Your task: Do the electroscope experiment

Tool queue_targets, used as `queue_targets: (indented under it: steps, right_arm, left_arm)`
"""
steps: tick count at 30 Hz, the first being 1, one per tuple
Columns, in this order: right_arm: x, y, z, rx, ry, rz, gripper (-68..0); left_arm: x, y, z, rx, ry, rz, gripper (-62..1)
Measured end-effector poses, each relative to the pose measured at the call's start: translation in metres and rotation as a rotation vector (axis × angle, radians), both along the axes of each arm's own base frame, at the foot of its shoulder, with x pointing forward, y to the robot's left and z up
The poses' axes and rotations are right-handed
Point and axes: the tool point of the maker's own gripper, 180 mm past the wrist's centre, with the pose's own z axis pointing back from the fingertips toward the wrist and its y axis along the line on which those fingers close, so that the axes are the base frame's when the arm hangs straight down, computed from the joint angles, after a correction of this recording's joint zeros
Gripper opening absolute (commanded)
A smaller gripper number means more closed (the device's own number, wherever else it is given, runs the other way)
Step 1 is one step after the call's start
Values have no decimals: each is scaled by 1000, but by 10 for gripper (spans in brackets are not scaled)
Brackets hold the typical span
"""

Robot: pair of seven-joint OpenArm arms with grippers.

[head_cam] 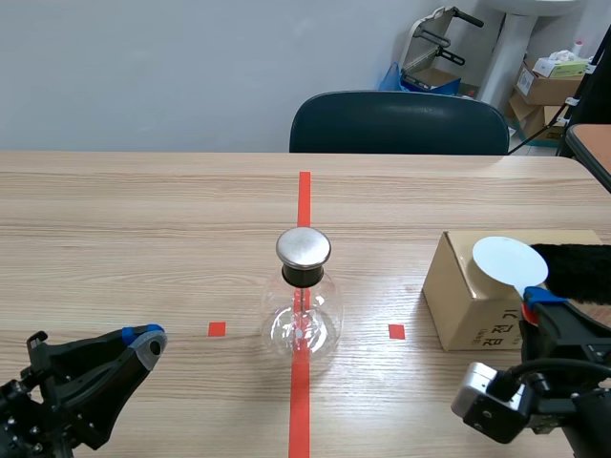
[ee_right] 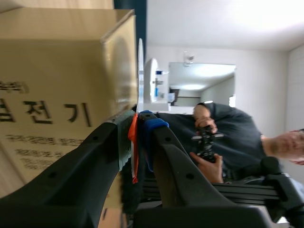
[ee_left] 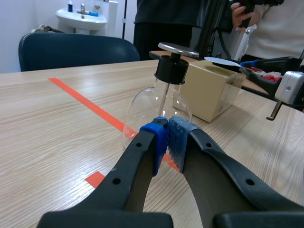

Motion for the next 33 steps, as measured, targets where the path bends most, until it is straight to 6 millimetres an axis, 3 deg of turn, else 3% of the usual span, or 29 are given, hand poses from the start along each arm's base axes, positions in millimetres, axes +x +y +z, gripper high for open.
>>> queue_targets:
  steps: [9, 11, 14, 15, 22, 25, 28, 30, 33]
  right_arm:
    - [-1, -2, -12, -10, 67, -20, -656]
    - [-1, -3, -14, -7, 77, -24, -656]
    - [-1, -3, -16, -4, 86, -25, -656]
    - [-1, -3, -16, -3, 89, -25, -656]
    - [-1, -3, -16, 3, 89, -28, -655]
    - [-1, -4, -16, 6, 88, -31, -655]
    - [-1, -4, -15, 18, 85, -36, -651]
    - [0, -4, -15, 20, 84, -36, -622]
    - [-1, -5, -16, 22, 92, -41, -526]
  left_arm:
    - [-5, 4, -8, 61, 30, -48, -572]
    - [-7, 12, -5, 43, 42, -32, -501]
    - [-21, 18, 3, 7, 50, -53, -304]
    - [-23, 22, 7, -19, 52, -39, -292]
    - [-18, 40, 32, -179, 28, 62, -298]
    - [-22, 34, 33, -182, 49, 8, -298]
    - [-35, 24, 17, -73, 92, -88, -298]
    - [-35, 28, 17, -62, 86, -70, -298]
    - [-36, 33, 14, -33, 98, -67, -298]
